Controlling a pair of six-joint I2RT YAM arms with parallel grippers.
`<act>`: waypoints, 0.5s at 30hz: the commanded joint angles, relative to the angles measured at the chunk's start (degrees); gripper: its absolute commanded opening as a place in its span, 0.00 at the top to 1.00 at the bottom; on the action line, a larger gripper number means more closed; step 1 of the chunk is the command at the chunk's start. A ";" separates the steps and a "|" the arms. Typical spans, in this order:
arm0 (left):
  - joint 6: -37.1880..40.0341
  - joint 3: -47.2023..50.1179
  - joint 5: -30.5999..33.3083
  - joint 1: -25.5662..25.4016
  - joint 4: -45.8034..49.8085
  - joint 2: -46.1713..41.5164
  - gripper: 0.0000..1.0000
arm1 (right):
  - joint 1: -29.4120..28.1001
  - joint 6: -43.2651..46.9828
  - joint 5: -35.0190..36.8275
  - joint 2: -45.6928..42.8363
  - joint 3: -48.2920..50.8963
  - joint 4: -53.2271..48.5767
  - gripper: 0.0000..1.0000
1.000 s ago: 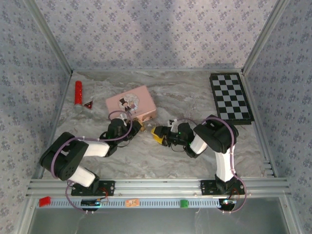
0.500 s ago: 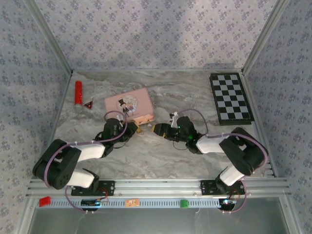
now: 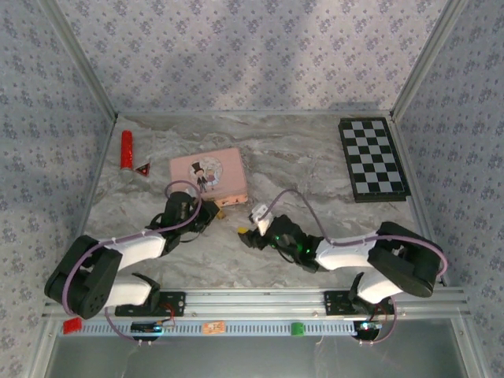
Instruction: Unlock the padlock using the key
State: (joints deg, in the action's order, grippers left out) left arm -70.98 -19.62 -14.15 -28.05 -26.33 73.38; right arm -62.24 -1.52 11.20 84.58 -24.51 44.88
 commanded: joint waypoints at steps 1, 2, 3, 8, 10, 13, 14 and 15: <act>-1.38 -1.53 -2.50 0.37 -4.43 -2.96 1.00 | -4.13 17.19 6.86 4.25 0.45 9.66 0.34; -1.38 -1.31 -2.44 0.37 -4.42 -2.98 1.00 | -5.28 19.66 7.58 5.74 -0.47 9.40 0.34; -1.35 -1.11 -2.38 0.29 -4.73 -3.07 1.00 | -6.30 21.60 8.14 7.30 -1.49 9.45 0.34; -1.19 -0.52 -2.61 0.20 -4.80 -3.67 1.00 | -8.72 25.58 11.60 15.09 -3.60 17.19 0.37; -1.02 -0.34 -2.66 0.19 -4.45 -4.08 1.00 | -9.79 27.84 12.18 17.72 -4.25 20.47 0.38; -0.83 0.09 -2.64 0.21 -4.28 -4.63 1.00 | -10.28 28.47 14.18 20.37 -5.00 25.03 0.39; -0.83 0.32 -2.63 0.28 -4.17 -4.95 1.00 | -10.32 28.33 14.48 20.73 -5.43 25.12 0.40; -0.83 0.54 -2.48 0.28 -4.19 -5.15 1.00 | -10.24 28.42 14.51 21.11 -5.86 24.74 0.40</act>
State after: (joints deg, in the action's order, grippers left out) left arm -71.64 -18.50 -14.26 -27.75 -25.39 70.83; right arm -72.23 24.10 22.41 104.38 -28.49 63.72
